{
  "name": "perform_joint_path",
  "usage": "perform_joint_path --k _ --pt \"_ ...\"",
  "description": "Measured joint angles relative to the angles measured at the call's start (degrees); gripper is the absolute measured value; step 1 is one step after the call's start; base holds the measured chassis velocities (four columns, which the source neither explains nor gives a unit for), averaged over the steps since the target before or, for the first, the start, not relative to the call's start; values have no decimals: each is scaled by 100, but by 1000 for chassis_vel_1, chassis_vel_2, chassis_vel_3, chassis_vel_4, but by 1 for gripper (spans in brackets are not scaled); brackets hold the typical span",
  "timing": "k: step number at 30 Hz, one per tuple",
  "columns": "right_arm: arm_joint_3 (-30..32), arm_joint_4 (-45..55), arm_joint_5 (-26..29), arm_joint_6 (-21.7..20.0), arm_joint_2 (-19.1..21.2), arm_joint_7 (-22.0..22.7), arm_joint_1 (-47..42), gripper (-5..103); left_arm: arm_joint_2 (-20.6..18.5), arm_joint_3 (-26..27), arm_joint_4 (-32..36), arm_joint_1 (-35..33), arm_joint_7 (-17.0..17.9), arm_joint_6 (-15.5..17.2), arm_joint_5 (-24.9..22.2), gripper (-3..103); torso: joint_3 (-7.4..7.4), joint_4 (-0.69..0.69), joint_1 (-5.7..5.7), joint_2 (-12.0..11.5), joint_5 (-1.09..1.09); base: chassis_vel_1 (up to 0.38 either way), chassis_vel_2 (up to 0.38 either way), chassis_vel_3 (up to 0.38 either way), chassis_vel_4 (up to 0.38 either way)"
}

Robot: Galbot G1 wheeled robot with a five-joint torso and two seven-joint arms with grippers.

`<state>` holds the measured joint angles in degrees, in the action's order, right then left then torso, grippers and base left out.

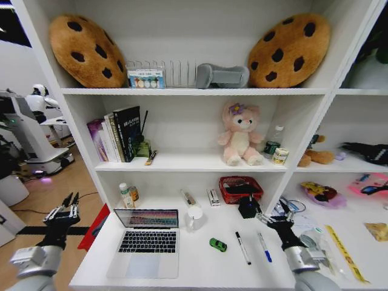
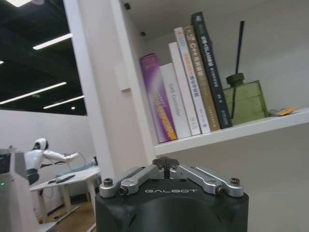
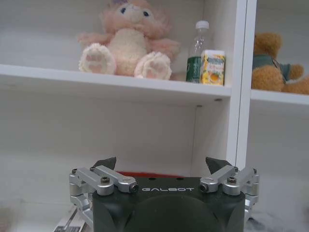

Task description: Organize the objects on the table.

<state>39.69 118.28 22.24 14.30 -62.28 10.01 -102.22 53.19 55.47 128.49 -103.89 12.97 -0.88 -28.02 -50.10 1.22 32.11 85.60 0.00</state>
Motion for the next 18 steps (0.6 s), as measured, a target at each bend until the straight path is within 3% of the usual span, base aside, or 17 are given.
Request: perform_joint_path --k 2,4,5,8,10,16,18 --pt "-31 -61 -56 41 -129 -5 -65 100 -206 -105 -10 86 34 67 -44 2 0 2 0 0 -1 0 0 0 0" --pt "-61 -252 -169 164 -303 -10 -144 100 -891 -393 -111 346 85 200 -169 0 0 6 0 0 0 0 0 0 0" --pt "-54 -320 -168 189 -303 -9 -144 100 -1224 -505 -176 428 72 210 -204 0 -1 2 1 0 -3 0 0 0 0" --pt "-33 -359 -146 201 -283 -5 -136 100 -1472 -582 -213 462 52 209 -237 0 -1 4 1 0 0 0 0 0 0" --pt "39 -450 -65 206 -207 13 -86 100 -2058 -748 -262 428 -69 146 -292 0 -1 0 2 0 -1 0 0 0 0" --pt "55 -493 -41 205 -224 36 -53 100 -2595 -1052 -319 481 -164 48 -255 0 -1 -2 2 0 -1 0 0 0 0" --pt "50 -493 -54 202 -260 38 -54 100 -2944 -1372 -334 661 -178 27 -239 0 -1 2 1 0 1 0 0 0 0"
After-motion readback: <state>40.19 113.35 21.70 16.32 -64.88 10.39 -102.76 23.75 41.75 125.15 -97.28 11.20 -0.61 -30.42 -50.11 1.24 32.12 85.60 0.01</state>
